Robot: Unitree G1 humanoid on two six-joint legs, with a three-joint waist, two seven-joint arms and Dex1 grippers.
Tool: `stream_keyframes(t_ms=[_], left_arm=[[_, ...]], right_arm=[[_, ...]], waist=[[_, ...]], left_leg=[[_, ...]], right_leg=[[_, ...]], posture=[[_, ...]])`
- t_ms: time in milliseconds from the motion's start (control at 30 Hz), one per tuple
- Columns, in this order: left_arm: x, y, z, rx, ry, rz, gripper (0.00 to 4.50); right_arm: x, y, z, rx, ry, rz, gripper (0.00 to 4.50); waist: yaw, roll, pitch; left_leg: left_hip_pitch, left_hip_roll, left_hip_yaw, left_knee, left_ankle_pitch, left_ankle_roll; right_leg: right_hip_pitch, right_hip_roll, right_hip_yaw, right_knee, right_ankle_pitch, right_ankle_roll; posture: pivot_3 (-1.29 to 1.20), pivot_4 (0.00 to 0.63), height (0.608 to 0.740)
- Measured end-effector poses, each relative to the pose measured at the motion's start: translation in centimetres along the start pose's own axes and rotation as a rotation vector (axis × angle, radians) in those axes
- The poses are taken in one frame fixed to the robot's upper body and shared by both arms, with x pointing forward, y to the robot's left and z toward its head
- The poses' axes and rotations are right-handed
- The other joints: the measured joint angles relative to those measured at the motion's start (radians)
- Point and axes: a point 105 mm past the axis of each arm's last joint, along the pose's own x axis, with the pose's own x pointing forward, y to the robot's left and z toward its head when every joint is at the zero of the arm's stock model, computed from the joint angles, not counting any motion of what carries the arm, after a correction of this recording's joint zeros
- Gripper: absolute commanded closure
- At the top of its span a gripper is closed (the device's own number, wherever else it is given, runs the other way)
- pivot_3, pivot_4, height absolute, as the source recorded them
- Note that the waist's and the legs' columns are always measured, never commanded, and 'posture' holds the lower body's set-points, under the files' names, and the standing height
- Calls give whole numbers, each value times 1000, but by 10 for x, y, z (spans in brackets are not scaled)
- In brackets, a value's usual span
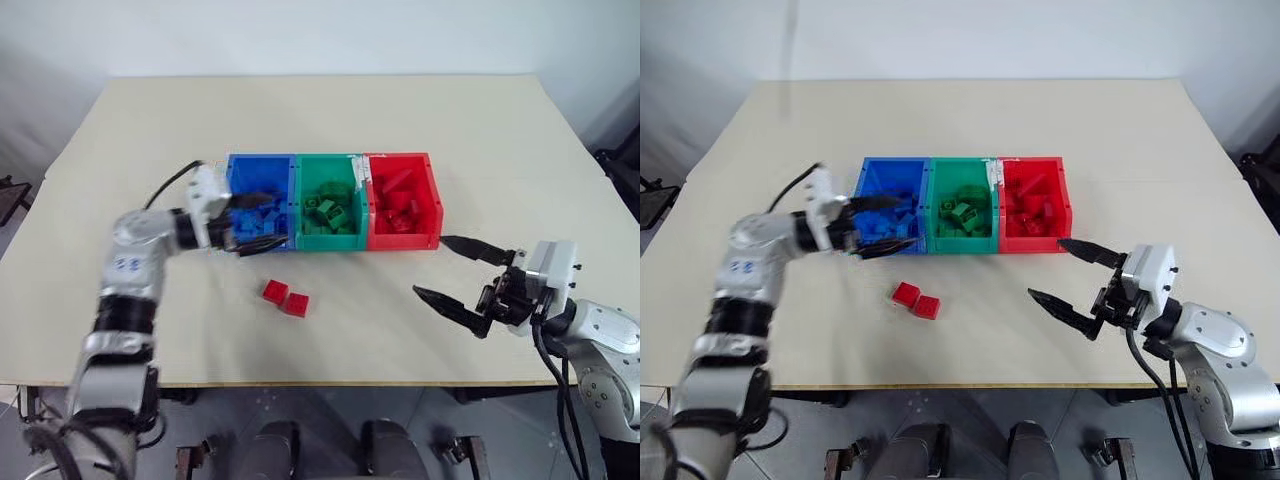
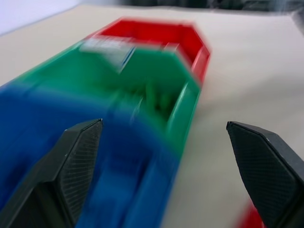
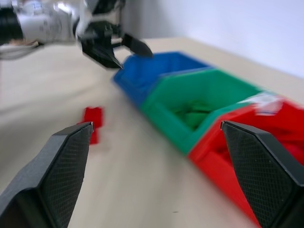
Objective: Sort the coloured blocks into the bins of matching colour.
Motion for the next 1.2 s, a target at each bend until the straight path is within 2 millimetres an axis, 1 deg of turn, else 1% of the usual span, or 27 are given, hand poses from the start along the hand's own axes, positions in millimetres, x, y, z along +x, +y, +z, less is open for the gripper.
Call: stream_keyframes(t_ms=[67,100,133,200,267,300,367,433,533,667,767,867,933,1000,1067,1133,1200], left_arm=[[-34,-3,-6,9,22,86,45],[-48,-8,-10,7,48,109,45],[-57,-13,-13,1,70,116,45],[-69,-21,-18,-18,101,111,45],[-81,-24,-22,-36,140,107,45],[-85,-26,-23,-38,159,103,45],[-85,-29,-23,-26,169,75,45],[-74,-41,-25,-13,186,-8,45],[-46,-61,-22,22,187,-160,45],[3,-75,-8,115,189,-327,45],[33,-81,-12,228,280,-425,45],[59,-88,-13,303,314,-487,45],[69,-92,-14,301,330,-502,45],[74,-93,-20,306,378,-519,45],[81,-90,-27,319,427,-518,45],[83,-89,-33,323,461,-522,45],[84,-89,-32,340,475,-536,45]], right_arm=[[0,3,-5,10,22,52,0],[1,5,-7,22,27,75,0],[1,6,-9,33,28,92,0],[2,9,-10,40,39,135,0],[-1,12,-12,41,64,181,0],[-2,13,-13,44,73,195,0],[-4,12,-16,58,85,201,0],[-7,10,-20,75,100,197,0],[-9,9,-21,79,113,194,0],[-24,11,-28,97,165,164,0],[-41,11,-31,110,202,108,0],[-54,11,-34,122,232,52,0],[-56,13,-36,124,245,35,0],[-56,15,-35,117,249,23,0],[-54,17,-34,114,244,10,0],[-52,19,-32,106,240,4,0],[-51,19,-32,103,240,-3,0]], waist=[[2,0,0],[5,0,0],[13,0,0],[30,0,0],[37,0,0],[38,0,0],[37,0,0],[34,0,0],[32,0,0],[39,0,0],[35,0,0],[29,0,0],[22,0,0],[18,0,0],[24,0,0],[27,0,0],[32,0,0]], left_leg=[[1,0,0,0,0,0],[1,0,-1,0,0,0],[1,0,-2,1,0,0],[1,0,-2,2,0,0],[1,0,-3,2,0,0],[1,0,-3,2,0,0],[1,0,-3,2,0,0],[1,0,-2,1,-1,0],[1,0,-2,0,-1,0],[1,-1,-1,1,-1,0],[1,-3,0,0,-1,1],[1,-3,1,0,-1,1],[1,-3,2,-1,-1,1],[1,-3,2,-1,0,1],[0,-3,1,0,0,1],[0,-3,1,0,-1,1],[0,-2,1,0,-1,1]], right_leg=[[1,0,0,-1,0,0],[1,0,0,-1,0,0],[2,-1,-1,-1,0,0],[3,-1,0,-4,0,0],[4,-1,-1,-8,0,0],[5,-1,0,-8,0,-1],[5,-1,0,-9,0,-1],[4,-1,0,-8,0,-1],[3,0,0,-8,0,-1],[5,0,-1,-8,1,0],[5,0,-1,-7,1,0],[5,2,-1,-7,1,0],[4,2,0,-7,1,0],[4,2,0,-7,1,0],[4,2,0,-7,1,0],[4,2,0,-7,1,0],[4,2,0,-7,1,0]], posture=[[0,150,740],[0,150,740],[0,150,740],[0,150,740],[0,150,740],[0,150,740],[0,150,740],[0,150,740],[0,150,740],[0,150,740],[0,150,740],[0,150,740],[0,150,740],[0,150,740],[0,150,740],[0,150,740],[0,150,740]])
